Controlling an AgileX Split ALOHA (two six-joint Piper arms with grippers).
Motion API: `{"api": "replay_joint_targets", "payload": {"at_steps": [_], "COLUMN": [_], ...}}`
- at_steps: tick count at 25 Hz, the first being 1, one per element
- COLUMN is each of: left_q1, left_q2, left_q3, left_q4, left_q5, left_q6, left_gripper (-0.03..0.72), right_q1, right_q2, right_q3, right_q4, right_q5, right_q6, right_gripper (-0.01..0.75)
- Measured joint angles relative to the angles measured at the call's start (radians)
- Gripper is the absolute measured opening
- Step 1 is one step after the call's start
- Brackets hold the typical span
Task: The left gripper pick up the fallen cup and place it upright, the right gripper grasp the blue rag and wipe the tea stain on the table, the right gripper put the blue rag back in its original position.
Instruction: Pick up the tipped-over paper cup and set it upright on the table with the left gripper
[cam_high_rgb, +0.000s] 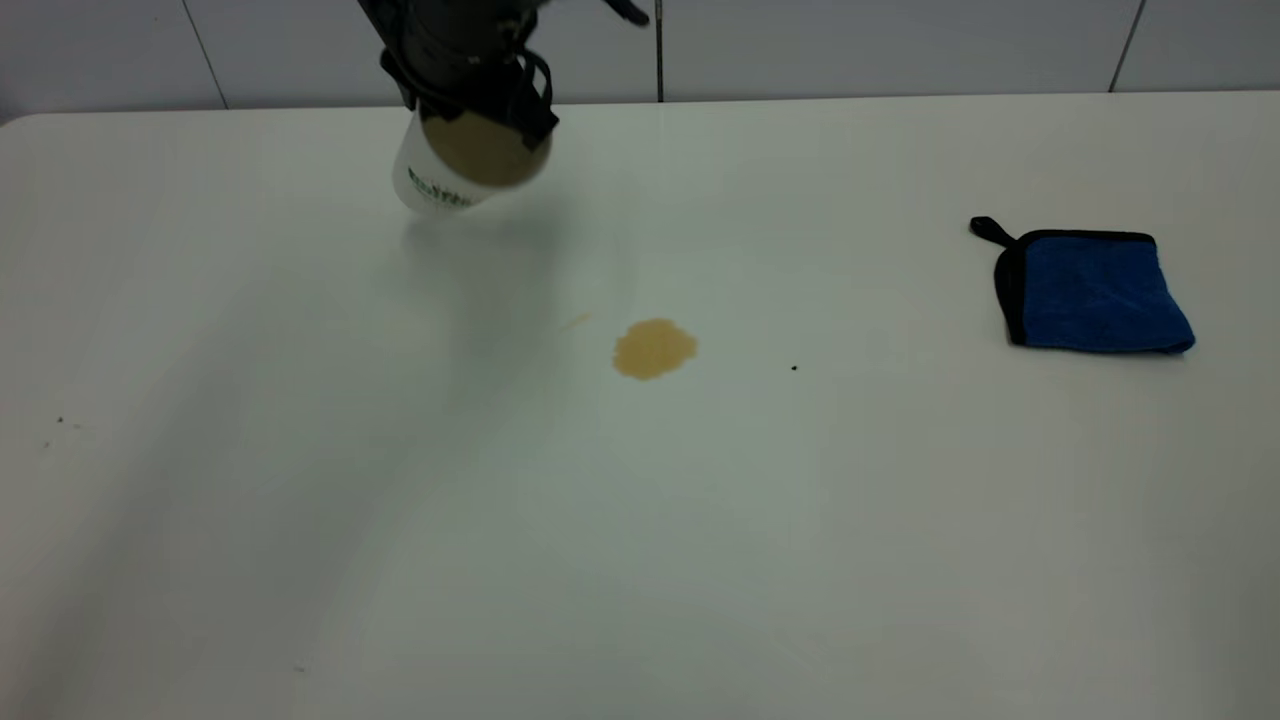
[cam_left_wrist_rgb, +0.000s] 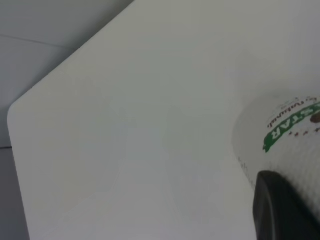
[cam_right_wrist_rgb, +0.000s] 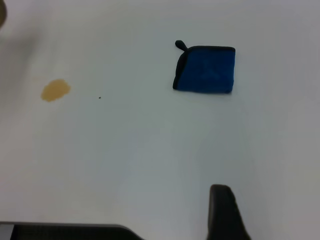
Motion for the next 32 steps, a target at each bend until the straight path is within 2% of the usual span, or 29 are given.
{"api": "replay_joint_targets", "payload": {"at_steps": [2, 6, 11, 13, 15, 20, 32], "left_q1": [0.044, 0.144, 0.264, 0.293, 0.308, 0.312, 0.312], "left_q2": [-0.052, -0.098, -0.081, -0.078, -0.074, -0.049, 0.008], "left_q3": [0.0, 0.0, 0.0, 0.0, 0.0, 0.0, 0.0], "left_q4": [-0.121, -0.472, -0.953, -1.053, -1.09, -1.059, -1.056], "left_q5": [-0.022, -0.045, 0.001, 0.005, 0.007, 0.03, 0.002], "left_q6": [0.071, 0.301, 0.638, 0.717, 0.755, 0.767, 0.767], "left_gripper": [0.004, 0.004, 0.004, 0.004, 0.004, 0.004, 0.014], "right_q1": [0.0, 0.0, 0.0, 0.0, 0.0, 0.0, 0.0], "right_q2": [0.0, 0.0, 0.0, 0.0, 0.0, 0.0, 0.0], "right_q3": [0.0, 0.0, 0.0, 0.0, 0.0, 0.0, 0.0], "right_q4": [0.0, 0.0, 0.0, 0.0, 0.0, 0.0, -0.001], "right_q5": [0.0, 0.0, 0.0, 0.0, 0.0, 0.0, 0.0], "right_q6": [0.0, 0.0, 0.0, 0.0, 0.0, 0.0, 0.0], "right_gripper": [0.495, 0.495, 0.495, 0.495, 0.495, 0.495, 0.495]}}
